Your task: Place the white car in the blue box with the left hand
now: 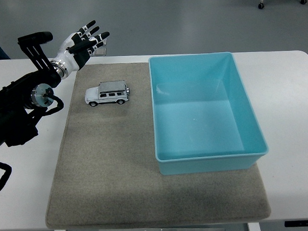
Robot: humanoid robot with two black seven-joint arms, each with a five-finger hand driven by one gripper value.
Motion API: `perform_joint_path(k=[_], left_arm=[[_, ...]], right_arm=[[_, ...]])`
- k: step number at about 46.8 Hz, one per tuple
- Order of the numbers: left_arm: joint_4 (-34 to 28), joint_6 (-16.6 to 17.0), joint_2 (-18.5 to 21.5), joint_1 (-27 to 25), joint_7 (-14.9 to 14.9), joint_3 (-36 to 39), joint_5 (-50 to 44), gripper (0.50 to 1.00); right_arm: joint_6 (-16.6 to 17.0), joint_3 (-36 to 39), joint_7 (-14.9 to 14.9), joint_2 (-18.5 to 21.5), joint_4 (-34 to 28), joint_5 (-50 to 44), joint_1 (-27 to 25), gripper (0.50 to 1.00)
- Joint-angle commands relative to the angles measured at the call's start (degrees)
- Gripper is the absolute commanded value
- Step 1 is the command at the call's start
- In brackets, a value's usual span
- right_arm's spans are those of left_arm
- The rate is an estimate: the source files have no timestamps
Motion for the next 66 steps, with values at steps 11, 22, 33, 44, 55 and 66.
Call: perform_joint_path(k=[11,22,33,44,55,66], left_arm=[[-0.17,-0.88,1.38,-3.31,0.53,3.91,16.59,0.996],[-5.97,-1.23,5.69,-7.17,0.88,11.28,27.5,0.996],[-8.34,-8.08,8.59,-12.45,0.88,19.29,30.14,0.996],[-14.31,-10.55,11.05,-16.14,0.97,25.26,42.08,0.996],[-23.46,-11.43,13.25,-17.81,1.76,27.11,54.91,0.996],[-23.9,-10.81,12.99,-18.25,7.29,27.9,60.55,0.996]], right_arm=[[0.0,0.0,0.0,0.0,0.01,0.0,0.0,0.936],[0.0,0.0,0.0,0.0,0.01,0.0,0.0,0.936],[0.0,0.0,0.0,0.0,0.01,0.0,0.0,0.936],[0.0,0.0,0.0,0.0,0.01,0.0,0.0,0.936],[0.0,0.0,0.0,0.0,0.01,0.0,0.0,0.936],[0.0,0.0,0.0,0.0,0.01,0.0,0.0,0.936]])
